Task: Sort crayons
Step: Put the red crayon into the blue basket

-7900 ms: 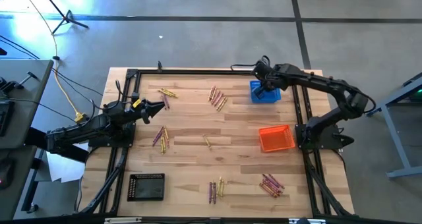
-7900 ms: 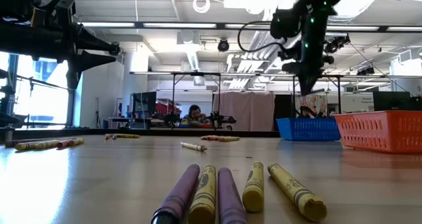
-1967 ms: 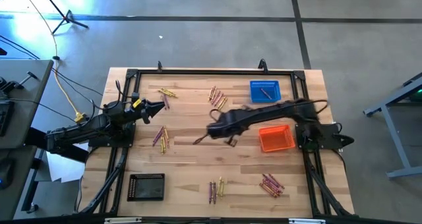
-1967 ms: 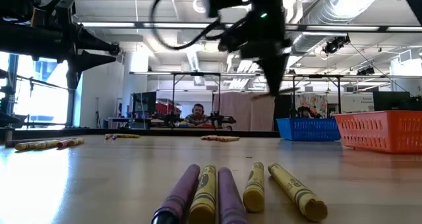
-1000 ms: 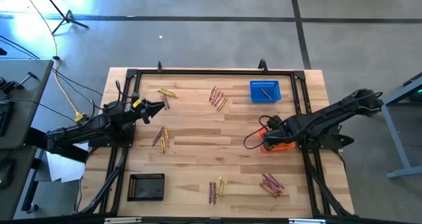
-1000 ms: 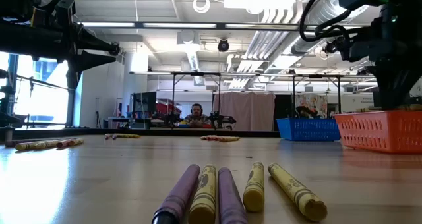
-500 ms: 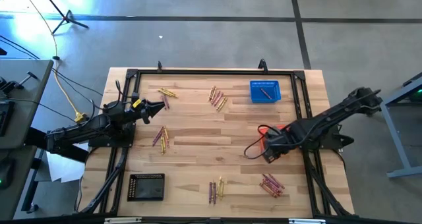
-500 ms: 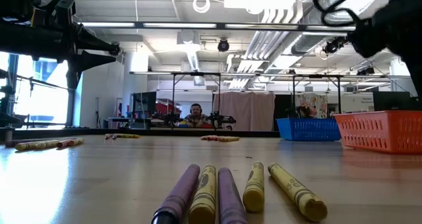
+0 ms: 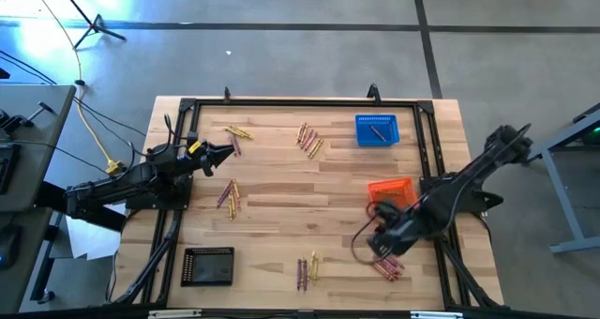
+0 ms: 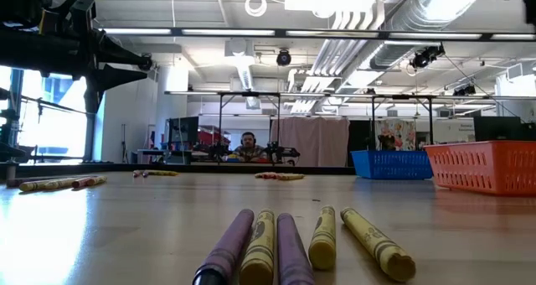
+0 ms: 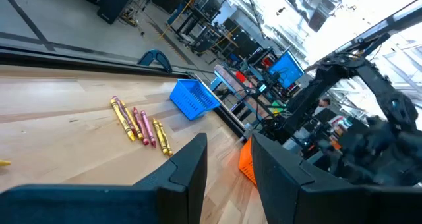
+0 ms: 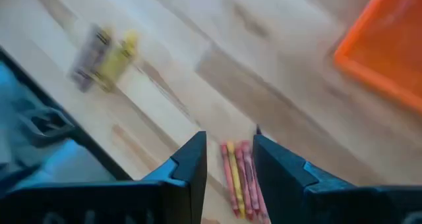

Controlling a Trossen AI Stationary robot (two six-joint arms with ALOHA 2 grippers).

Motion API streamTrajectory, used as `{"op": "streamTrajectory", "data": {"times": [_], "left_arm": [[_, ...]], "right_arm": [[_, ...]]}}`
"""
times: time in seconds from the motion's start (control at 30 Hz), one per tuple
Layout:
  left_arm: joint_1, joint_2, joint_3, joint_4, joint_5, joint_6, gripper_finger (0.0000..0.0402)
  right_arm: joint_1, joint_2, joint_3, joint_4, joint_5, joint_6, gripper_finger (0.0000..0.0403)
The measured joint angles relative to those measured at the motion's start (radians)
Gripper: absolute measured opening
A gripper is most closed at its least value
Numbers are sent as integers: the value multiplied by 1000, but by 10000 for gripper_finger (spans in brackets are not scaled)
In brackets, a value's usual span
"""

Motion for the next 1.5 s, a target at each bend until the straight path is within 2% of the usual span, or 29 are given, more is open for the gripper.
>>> {"op": "streamTrajectory", "data": {"times": [0.23, 0.4, 0.53, 0.77, 1.0, 1.5], "left_arm": [[0, 0, 0, 0, 0, 0, 106], [0, 0, 0, 0, 0, 0, 106], [0, 0, 0, 0, 0, 0, 106], [0, 0, 0, 0, 0, 0, 106], [0, 0, 0, 0, 0, 0, 106], [0, 0, 0, 0, 0, 0, 106]], "right_arm": [[36, 232, 12, -5, -257, 51, 110], [47, 324, 12, -2, -326, 64, 110], [47, 351, 12, -6, -323, 47, 110], [48, 355, 0, -20, -246, 57, 110], [44, 356, -54, 7, -245, 71, 110], [47, 363, -56, 23, -246, 72, 110]]}}
